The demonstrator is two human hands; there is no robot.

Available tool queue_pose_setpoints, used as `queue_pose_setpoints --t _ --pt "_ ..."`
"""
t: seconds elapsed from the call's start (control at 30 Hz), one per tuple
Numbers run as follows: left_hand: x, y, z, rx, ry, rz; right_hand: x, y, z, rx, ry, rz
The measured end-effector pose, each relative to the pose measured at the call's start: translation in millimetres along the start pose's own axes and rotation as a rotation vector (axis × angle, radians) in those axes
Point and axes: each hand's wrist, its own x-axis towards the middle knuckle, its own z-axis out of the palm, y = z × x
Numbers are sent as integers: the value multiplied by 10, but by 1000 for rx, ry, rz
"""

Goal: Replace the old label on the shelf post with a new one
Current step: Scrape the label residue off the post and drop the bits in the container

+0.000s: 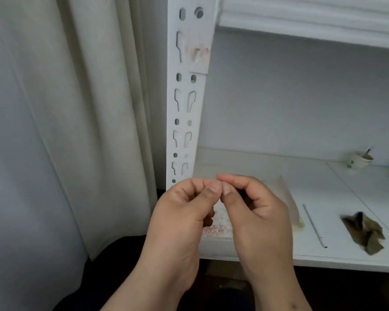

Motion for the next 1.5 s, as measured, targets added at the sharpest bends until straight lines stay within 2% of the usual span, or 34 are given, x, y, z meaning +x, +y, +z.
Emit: queue_pose_setpoints --t 0.13,0.27,0.37,0.67,0.9,1.17,1.5 --pt "-46 -2 -19 79 19 -18 -80 -46 -11 -51 -33 2" --pt "-23 28 17 57 13 -86 -49 -63 -64 11 -96 48" --pt "-3 -18 53 106 38 -71 -37 0 -97 33 -100 84" --pt "230 -152 184 372 60 -39 220 298 -175 -90 35 94" --pt "444 -222 208 701 22 25 468 530 -81 -278 9 176" --pt "641 -241 136 782 15 74 695 711 3 -444 38 278" --pt "694 -244 74 797 -50 90 788 872 104 -512 30 362"
